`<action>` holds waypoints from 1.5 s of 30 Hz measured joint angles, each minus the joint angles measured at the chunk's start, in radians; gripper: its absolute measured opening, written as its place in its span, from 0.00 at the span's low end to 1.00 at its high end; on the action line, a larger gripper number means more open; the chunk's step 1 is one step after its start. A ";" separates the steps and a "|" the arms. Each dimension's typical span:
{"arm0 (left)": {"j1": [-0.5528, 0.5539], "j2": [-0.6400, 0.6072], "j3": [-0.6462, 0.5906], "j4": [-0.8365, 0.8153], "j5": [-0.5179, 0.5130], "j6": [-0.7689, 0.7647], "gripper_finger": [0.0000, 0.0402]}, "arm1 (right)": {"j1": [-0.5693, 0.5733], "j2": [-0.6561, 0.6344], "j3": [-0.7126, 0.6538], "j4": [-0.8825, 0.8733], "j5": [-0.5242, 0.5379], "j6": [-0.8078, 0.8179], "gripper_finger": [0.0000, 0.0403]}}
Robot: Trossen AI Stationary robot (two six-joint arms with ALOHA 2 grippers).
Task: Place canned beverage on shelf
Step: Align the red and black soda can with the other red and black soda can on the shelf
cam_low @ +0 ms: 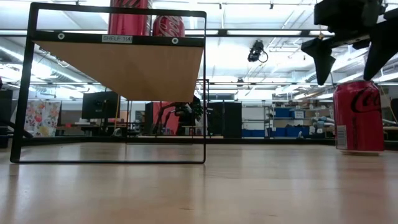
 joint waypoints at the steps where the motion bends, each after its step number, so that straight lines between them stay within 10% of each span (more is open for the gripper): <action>1: 0.000 0.000 0.000 -0.002 0.000 -0.001 0.30 | 0.000 0.000 0.000 -0.005 -0.006 -0.014 0.98; 23: 0.000 0.000 0.000 -0.014 0.000 -0.019 0.30 | -0.001 0.122 -0.071 -0.039 -0.037 -0.068 0.87; 45: 0.000 0.000 0.000 -0.014 0.000 -0.018 0.30 | -0.063 0.177 -0.056 0.066 -0.030 0.745 0.88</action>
